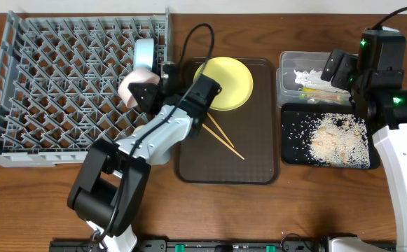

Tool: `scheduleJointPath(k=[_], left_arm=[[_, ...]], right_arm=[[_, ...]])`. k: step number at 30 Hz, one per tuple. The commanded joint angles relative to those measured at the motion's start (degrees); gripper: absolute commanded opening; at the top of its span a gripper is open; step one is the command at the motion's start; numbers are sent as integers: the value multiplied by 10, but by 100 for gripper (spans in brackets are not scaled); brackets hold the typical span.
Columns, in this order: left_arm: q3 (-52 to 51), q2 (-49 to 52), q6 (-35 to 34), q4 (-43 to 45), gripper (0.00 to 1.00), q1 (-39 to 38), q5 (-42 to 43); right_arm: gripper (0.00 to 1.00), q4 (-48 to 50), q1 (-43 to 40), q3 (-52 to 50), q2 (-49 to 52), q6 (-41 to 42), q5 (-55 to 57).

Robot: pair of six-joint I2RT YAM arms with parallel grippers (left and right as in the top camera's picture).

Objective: Sort waste into correct bins and load items into the dishwasher
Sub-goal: 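Lower the pink-white bowl into the rack and open the left gripper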

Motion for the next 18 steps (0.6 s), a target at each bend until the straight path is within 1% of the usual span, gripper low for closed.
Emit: scheduleJointPath(k=[1,7,9,11,13,16,18], left_arm=[[-4,10,0,-17,26,-8,6],[-4,10,-4,-54,36,-8,70],[-4,10,-26,-63,40,-8,79],[-4,9,-30,-64,43,-8,98],[-3,6,-30,-63,45,-13,146],[-3,-3,-30,-63,52,-22,238],[-3,-9,-43,-63,56,-24,282]], right_arm=[[99,1,-5,1,-3,6,10],[99,1,-5,1,-3,6,10],[99,1,-5,1,-3,6,10],[99,1,-5,1,-3,6,10],[99,1,-5,1,-3,6,10],[99,1,-5,1,-3,6,10],[99,1,-5,1,-3,6,10]])
